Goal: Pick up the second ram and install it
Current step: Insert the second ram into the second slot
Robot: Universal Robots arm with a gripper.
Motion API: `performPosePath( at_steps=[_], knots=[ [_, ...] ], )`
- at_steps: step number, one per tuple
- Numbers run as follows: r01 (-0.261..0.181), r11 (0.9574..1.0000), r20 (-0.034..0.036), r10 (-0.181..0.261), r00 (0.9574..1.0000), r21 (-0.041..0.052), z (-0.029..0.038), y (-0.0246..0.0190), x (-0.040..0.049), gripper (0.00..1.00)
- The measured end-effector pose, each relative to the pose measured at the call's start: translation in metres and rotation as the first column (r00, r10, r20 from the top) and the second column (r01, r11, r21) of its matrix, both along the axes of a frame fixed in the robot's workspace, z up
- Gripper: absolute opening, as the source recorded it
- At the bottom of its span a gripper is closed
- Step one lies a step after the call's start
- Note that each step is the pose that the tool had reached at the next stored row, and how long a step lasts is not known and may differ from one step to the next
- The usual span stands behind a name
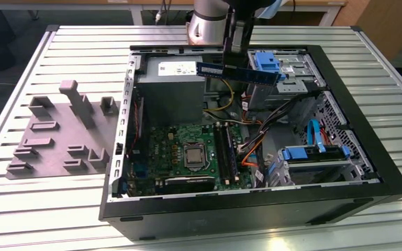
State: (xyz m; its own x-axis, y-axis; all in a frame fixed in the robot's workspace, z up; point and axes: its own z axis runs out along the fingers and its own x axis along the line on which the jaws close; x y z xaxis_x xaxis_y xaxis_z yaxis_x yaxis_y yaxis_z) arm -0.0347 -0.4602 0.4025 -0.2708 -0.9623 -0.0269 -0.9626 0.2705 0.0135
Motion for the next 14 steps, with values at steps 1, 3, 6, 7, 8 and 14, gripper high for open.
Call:
performPosePath(
  at_steps=[1,3,6,7,8,14],
  knots=[
    [0.003,1.0,0.0,-0.003,1.0,0.0,0.0,0.0,0.0,0.14],
    [0.007,1.0,0.0,-0.007,1.0,0.0,-0.0001,0.0,0.0,0.14],
    [0.014,0.9999,0.0,-0.014,0.9999,0.0,-0.0003,0.0,0.0,0.14],
    [0.016,0.9999,0.0,-0.016,0.9999,0.0,-0.0003,0.0,0.0,0.14],
    [0.017,0.9998,0.0,-0.017,0.9998,0.0001,-0.0004,0.0,0.0,0.14],
    [0.027,0.9996,0.0,-0.027,0.9996,0.0001,-0.0007,0.0,0.0001,0.14]
  ],
)
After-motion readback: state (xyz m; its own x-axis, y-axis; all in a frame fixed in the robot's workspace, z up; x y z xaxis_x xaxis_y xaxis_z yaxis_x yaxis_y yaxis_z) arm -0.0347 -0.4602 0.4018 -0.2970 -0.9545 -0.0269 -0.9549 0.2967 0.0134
